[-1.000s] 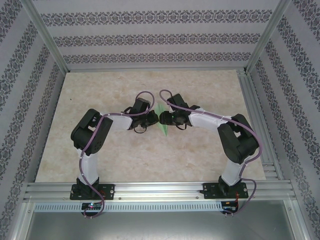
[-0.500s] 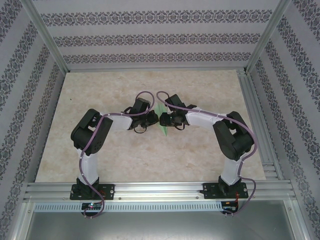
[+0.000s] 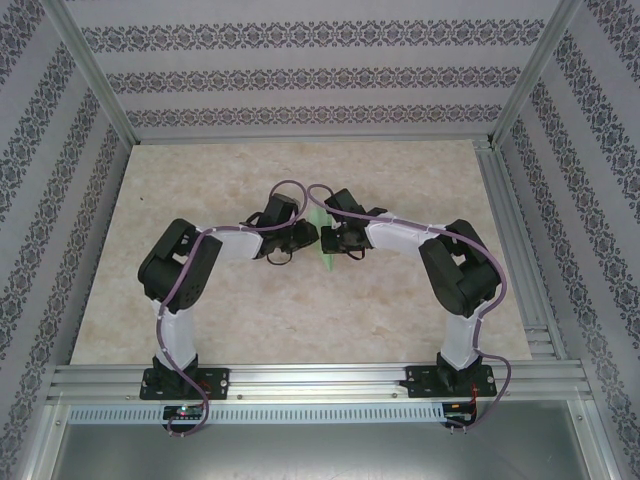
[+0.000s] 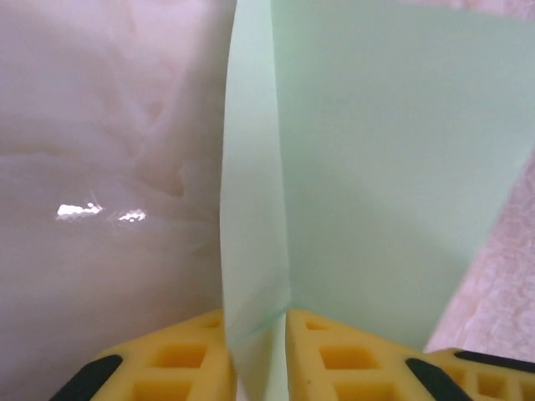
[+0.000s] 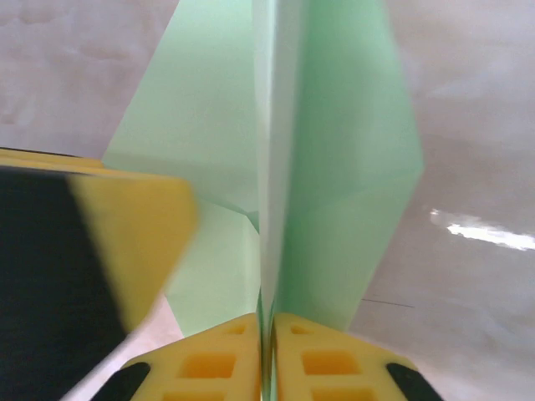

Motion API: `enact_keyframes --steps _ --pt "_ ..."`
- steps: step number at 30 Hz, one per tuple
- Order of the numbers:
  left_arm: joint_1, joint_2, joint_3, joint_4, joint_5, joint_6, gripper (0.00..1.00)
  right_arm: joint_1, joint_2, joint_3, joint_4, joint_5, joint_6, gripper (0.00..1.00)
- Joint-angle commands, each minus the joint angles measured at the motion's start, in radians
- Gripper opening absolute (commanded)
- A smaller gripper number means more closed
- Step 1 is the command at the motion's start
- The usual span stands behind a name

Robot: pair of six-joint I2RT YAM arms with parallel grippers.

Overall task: Fold a paper plane with a square sheet of paper (pick it up from the middle)
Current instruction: Move the paper plane to the top-center of the table.

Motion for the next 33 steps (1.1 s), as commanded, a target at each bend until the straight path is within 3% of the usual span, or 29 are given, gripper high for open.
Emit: enact_keyframes --steps 1,8,18,33 --pt "0.04 -0.091 -0.022 -0.019 -0.037 0.003 0.28 0.021 -0.013 0.03 -0.06 0.112 -0.022 0.09" --pt "0.11 -0.185 -0.081 -0.104 -0.134 0.013 0.41 0.055 0.006 0.087 -0.145 0.231 -0.033 0.08" --pt "0.148 -0.257 -0.126 -0.169 -0.209 0.043 0.57 0.089 0.086 0.164 -0.171 0.259 -0.033 0.23" --pt "0.147 -0.251 -0.135 -0.167 -0.201 0.051 0.64 0.105 0.075 0.186 -0.184 0.297 -0.016 0.32"
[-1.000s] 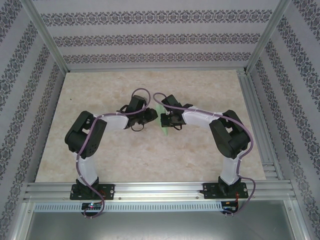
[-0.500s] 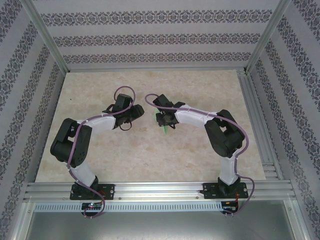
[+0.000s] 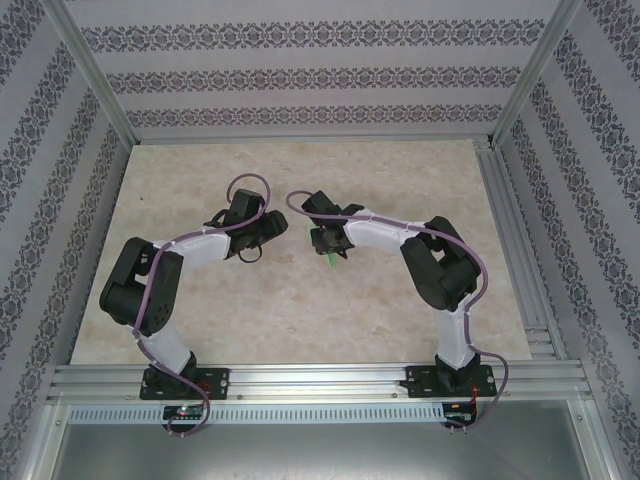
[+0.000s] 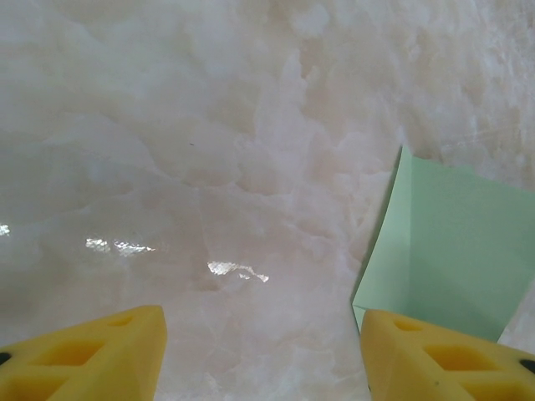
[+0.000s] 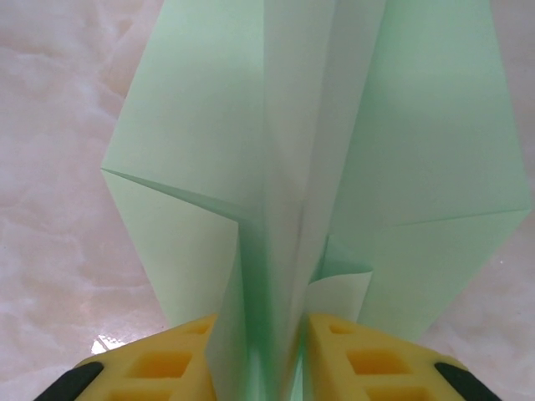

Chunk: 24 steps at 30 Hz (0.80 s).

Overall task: Fold a paper plane with a square sheet of paper (pick it up from the middle)
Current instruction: Move the paper plane to the top-center of the table.

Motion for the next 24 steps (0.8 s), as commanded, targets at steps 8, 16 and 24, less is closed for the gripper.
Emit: enact_keyframes --steps 8,16,24 --pt "0.01 -0.018 -0.012 -0.012 -0.013 0.023 0.66 0.018 -0.102 -0.016 0.002 0.096 0.024 0.47" --pt "0.01 -0.021 -0.018 -0.01 -0.019 0.021 0.69 0.015 -0.074 -0.008 -0.009 0.103 0.039 0.56" --pt "0.01 -0.029 -0.023 -0.021 -0.034 0.021 0.73 0.018 -0.022 0.024 -0.021 0.054 0.035 0.5"
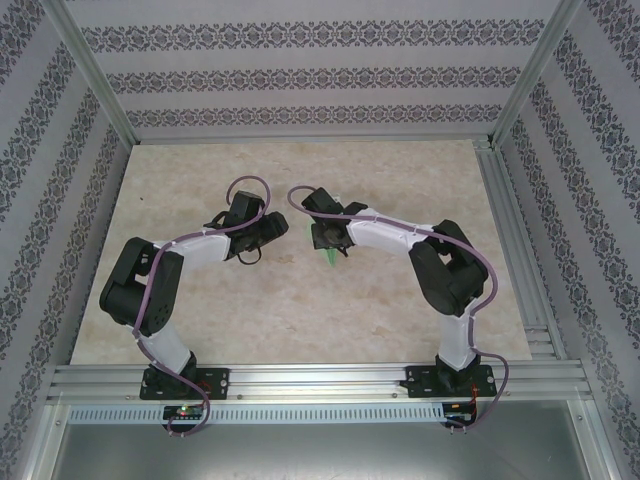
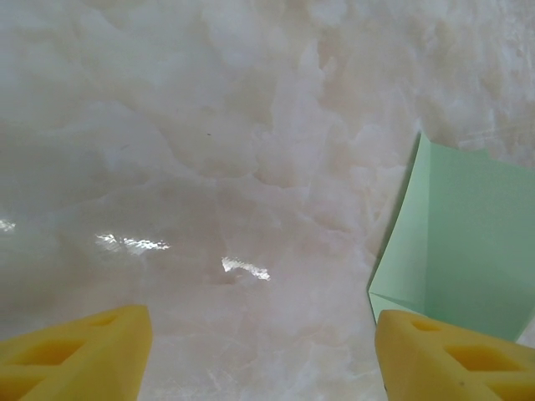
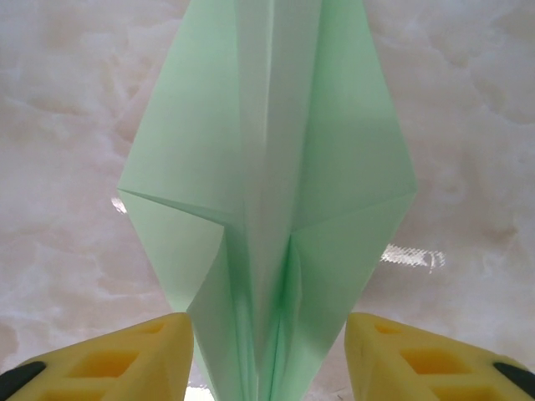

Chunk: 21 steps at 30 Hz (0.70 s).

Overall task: Fold a paper plane with a square sheet of paper (pick it up from the middle)
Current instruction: Move the paper plane to the top-center of the table.

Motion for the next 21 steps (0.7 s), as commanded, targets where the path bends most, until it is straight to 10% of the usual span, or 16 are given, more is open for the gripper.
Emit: enact_keyframes --steps 1,21 --pt "0.009 -0.03 -0.008 -0.02 -0.025 0.018 0.73 0.01 0.032 0.027 -0.012 -0.019 0.006 0.49" --pt "0.037 -0.098 -0.043 -0.068 -0.092 0.02 0.84 0.009 0.071 0.057 -0.028 0.032 0.004 0.09"
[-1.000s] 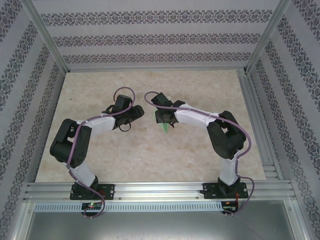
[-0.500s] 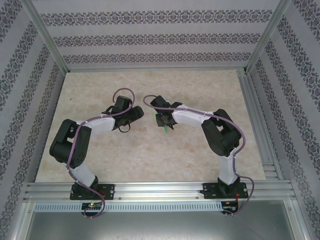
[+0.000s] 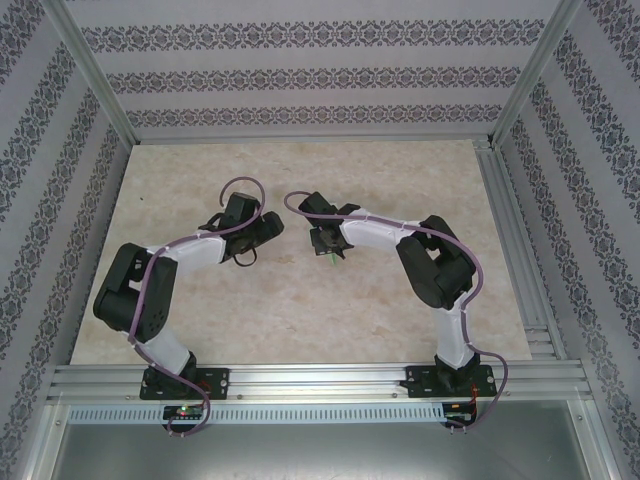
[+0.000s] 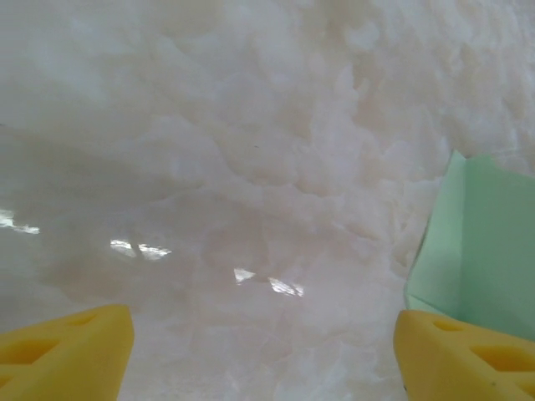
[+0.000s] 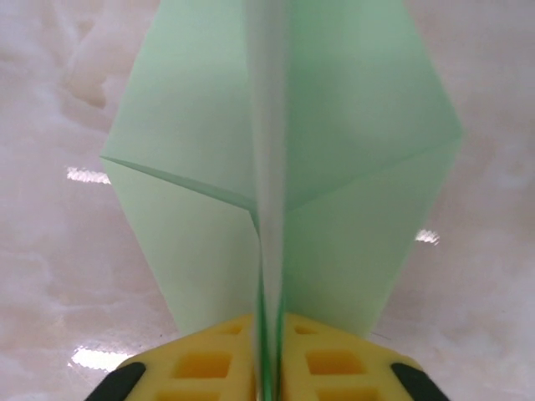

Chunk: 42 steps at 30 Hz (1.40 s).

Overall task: Fold a paper plane with a square sheet of paper (pick it up from the middle)
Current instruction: Move the paper plane to the top-center of the table.

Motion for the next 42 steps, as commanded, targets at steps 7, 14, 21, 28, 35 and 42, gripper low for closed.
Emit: enact_keyframes --steps 7,14,21,28,35,42 --pt "0.06 -0.124 -0.024 -0.11 -0.102 0.05 0.93 -0.066 -0.077 0.044 0.037 0.073 -0.058 0.0" --pt "0.085 -0.208 -0.041 -0.191 -0.198 0.084 1.0 -0.149 0.032 0.197 0.053 0.027 -0.12 0.0" --pt "0.097 -0.233 -0.045 -0.216 -0.214 0.094 1.0 -0.151 0.17 0.366 0.032 -0.053 -0.128 0.01" --pt "0.099 -0.228 -0.044 -0.217 -0.204 0.093 1.0 -0.133 0.242 0.431 0.014 -0.049 -0.105 0.03" --pt "0.101 -0.219 -0.037 -0.219 -0.203 0.095 1.0 -0.13 0.289 0.457 -0.014 -0.048 -0.082 0.08" --pt "0.102 -0.215 -0.017 -0.233 -0.211 0.11 1.0 -0.125 0.295 0.495 -0.052 -0.052 -0.079 0.14"
